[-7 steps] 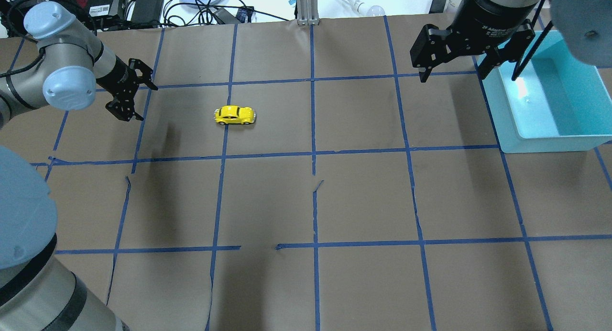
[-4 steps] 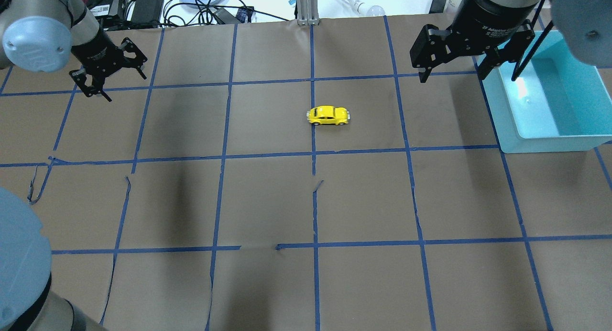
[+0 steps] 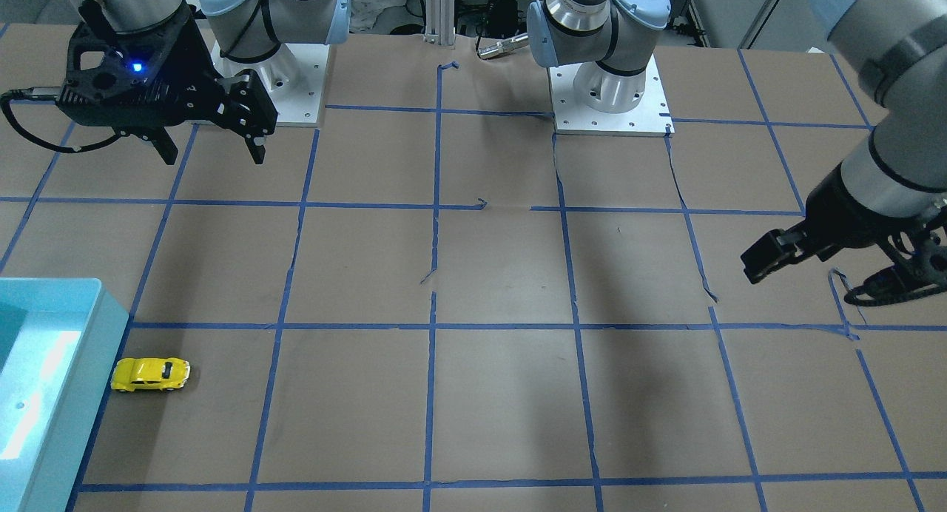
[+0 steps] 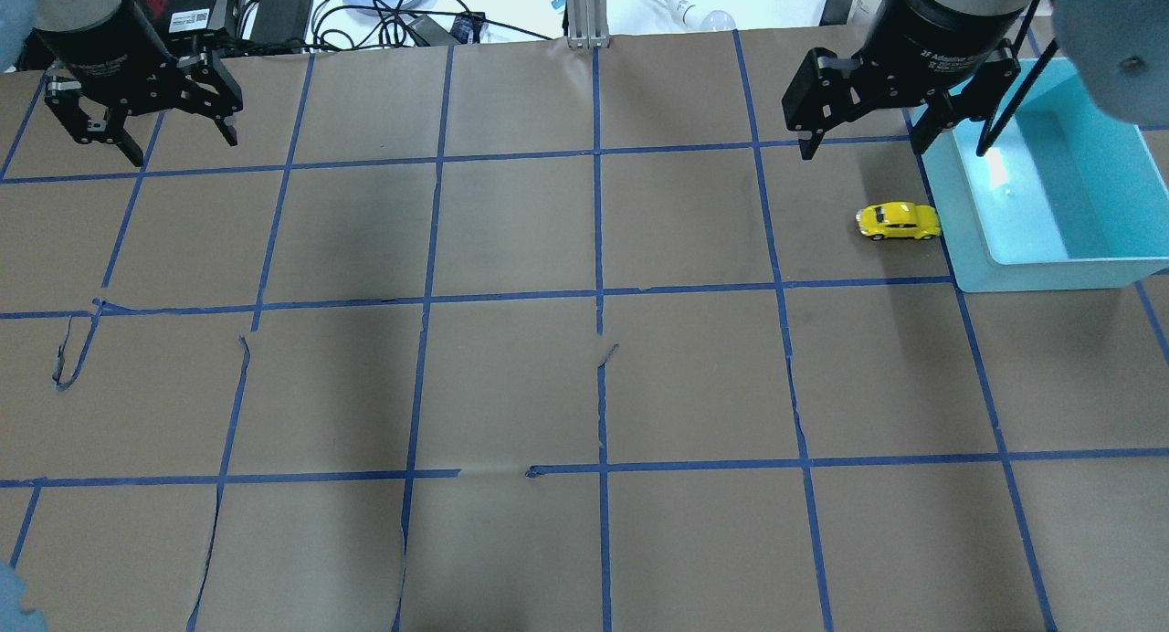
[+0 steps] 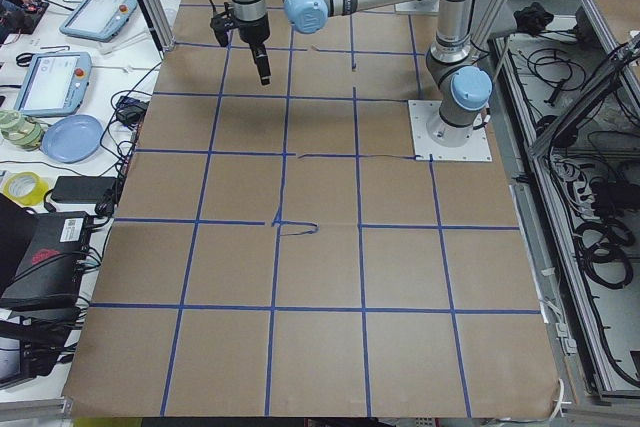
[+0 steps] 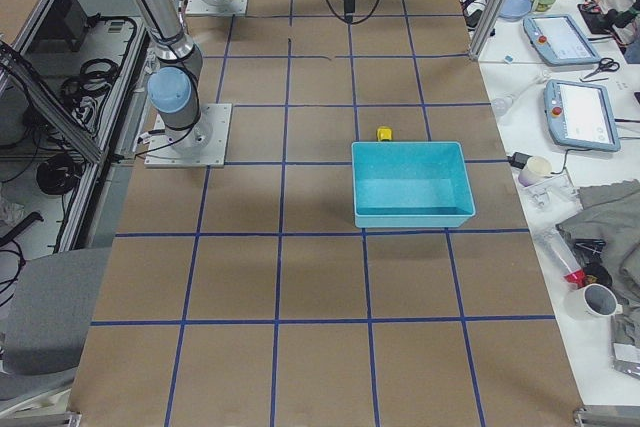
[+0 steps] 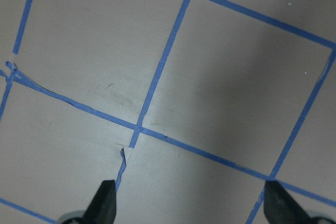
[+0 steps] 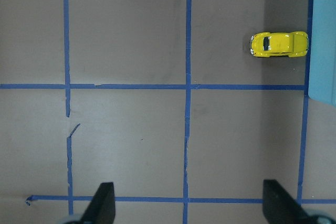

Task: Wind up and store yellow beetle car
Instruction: 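Lower the right gripper onto the car beside the blue bin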

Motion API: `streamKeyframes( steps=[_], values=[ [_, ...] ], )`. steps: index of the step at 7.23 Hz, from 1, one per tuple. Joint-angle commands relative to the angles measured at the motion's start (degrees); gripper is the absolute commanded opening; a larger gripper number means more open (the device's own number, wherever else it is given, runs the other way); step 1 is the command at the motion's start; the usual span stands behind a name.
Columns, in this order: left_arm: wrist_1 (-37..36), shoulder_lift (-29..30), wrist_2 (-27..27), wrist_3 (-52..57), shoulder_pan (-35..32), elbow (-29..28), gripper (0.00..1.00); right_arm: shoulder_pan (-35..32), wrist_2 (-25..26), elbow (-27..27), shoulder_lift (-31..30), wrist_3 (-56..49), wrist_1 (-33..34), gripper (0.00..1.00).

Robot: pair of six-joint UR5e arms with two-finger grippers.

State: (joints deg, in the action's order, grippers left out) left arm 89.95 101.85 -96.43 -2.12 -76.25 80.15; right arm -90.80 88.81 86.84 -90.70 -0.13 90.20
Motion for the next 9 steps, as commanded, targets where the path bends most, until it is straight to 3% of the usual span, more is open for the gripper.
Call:
streamKeyframes(
  steps=[1, 3, 5, 7, 9],
  values=[
    [5.66, -4.02, -0.77, 3.95, -0.04, 1.49, 1.0, 0.18, -0.48, 0.0, 0.52, -2.05, 0.24, 1.0],
    [5.24, -5.69, -0.6, 4.4, -1.96, 3.08, 1.0, 0.79, -0.57, -0.09, 3.76, -28.2, 2.6, 1.0],
    [4.89, -7.18, 1.33, 3.44, -4.86, 2.56, 1.0, 2.72, -7.39, -0.52, 8.41, -54.4, 3.49, 1.0],
    [4.97, -8.24, 5.02, 4.3, -5.05, 3.43, 1.0, 9.46, -7.42, -0.18, 14.38, -80.78, 9.0, 1.0],
    [4.88, -8.77, 5.38, 5.36, -5.39, 3.43, 1.0, 11.17, -3.5, 0.0, 21.67, -101.31, 20.76, 1.0]
  ],
)
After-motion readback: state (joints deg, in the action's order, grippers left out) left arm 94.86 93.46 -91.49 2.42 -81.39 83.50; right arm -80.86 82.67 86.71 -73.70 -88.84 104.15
